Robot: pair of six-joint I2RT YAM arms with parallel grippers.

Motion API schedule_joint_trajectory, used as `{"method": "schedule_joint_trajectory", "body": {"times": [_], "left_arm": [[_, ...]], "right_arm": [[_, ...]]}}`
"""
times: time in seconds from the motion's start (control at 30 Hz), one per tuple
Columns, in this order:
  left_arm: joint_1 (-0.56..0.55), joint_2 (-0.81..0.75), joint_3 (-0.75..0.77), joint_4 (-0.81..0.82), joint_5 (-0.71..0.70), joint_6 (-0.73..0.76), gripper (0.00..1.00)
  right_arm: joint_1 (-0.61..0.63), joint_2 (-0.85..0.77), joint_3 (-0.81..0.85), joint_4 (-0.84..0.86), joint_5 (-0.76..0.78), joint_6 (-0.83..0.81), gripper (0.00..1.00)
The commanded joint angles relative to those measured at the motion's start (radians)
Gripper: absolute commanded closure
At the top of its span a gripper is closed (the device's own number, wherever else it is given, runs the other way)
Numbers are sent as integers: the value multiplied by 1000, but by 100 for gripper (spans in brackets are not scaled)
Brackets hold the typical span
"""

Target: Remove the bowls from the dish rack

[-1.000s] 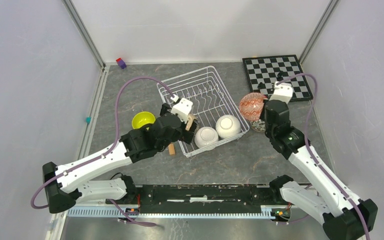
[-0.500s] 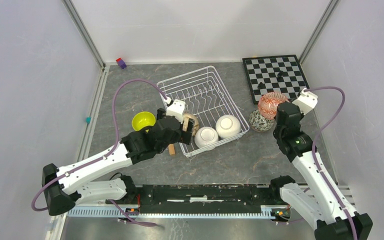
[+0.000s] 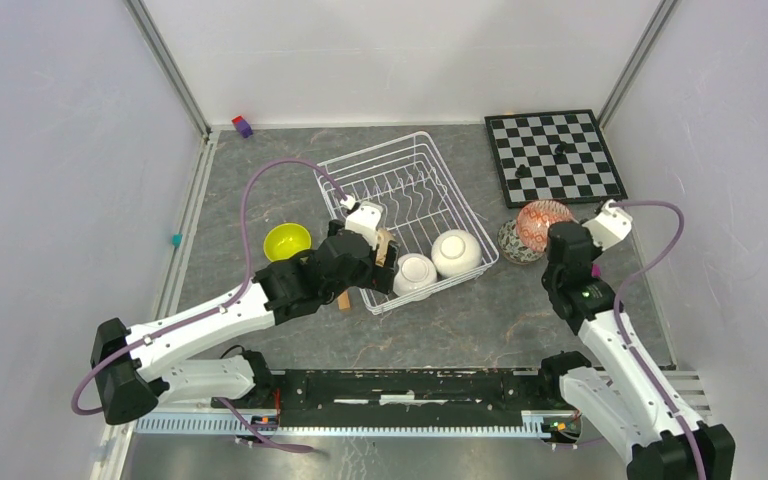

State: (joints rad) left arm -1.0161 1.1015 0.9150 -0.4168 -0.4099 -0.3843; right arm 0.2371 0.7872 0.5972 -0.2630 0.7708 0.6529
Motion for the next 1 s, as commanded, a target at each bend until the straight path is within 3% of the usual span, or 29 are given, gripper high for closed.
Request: {"method": "schedule_joint_trajectory", "body": {"times": [0.0,0.3,0.97], "left_arm": [[3,-11,1,47,17,-66,0],[3,-26,-14,30,-10,-74,0],[3,-70,-41,24,-61,-95,0]], "right_arm": [[-5,-13,-56,116,54,62,100],[-5,81,-128,254,-54,46,100],[-7,261,-125,293,-95,140,100]]}}
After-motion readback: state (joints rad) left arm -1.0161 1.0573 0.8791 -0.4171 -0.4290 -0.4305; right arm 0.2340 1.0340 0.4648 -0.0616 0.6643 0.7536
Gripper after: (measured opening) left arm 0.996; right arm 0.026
